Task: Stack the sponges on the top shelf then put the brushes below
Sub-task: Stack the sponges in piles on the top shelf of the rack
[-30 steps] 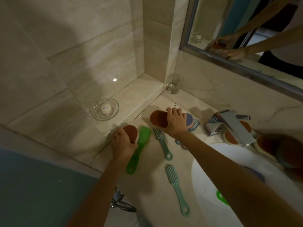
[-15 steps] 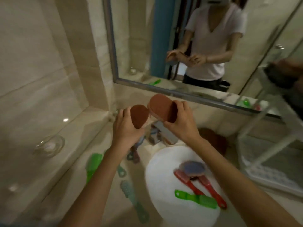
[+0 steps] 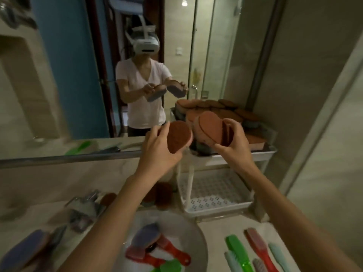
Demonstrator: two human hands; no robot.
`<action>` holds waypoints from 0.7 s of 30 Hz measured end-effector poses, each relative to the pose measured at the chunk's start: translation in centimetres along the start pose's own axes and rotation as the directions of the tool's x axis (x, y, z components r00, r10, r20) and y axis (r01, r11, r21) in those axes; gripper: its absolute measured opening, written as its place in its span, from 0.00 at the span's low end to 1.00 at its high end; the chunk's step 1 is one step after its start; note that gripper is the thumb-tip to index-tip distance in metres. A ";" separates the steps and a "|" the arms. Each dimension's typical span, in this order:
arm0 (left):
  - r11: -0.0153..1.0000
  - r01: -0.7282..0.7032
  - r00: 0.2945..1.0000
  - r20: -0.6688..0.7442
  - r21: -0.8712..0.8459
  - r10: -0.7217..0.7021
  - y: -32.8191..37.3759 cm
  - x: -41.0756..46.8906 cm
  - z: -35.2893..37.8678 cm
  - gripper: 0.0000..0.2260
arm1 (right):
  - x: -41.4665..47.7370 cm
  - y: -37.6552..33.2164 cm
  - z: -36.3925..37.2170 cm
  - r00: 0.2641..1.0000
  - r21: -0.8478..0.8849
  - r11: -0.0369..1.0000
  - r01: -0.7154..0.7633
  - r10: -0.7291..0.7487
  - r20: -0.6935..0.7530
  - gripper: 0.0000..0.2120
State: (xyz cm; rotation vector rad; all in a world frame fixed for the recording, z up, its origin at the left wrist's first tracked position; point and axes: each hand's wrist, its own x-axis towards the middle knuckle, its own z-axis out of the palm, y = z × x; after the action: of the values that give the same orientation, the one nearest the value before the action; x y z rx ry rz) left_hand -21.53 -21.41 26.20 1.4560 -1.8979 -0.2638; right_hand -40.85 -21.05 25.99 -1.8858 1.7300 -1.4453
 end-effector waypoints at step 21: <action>0.975 -0.156 0.939 0.331 0.161 0.095 9.4 9.5 7.5 0.33 | 10.4 10.4 -9.1 0.926 -0.072 0.982 -0.176 0.190 0.325 0.28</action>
State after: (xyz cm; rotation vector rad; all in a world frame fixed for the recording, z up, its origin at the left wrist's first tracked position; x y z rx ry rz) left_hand -34.49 -28.71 30.02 1.4730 -2.3241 -0.2835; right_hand -56.06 -28.83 28.53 -1.8045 1.7259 -0.9671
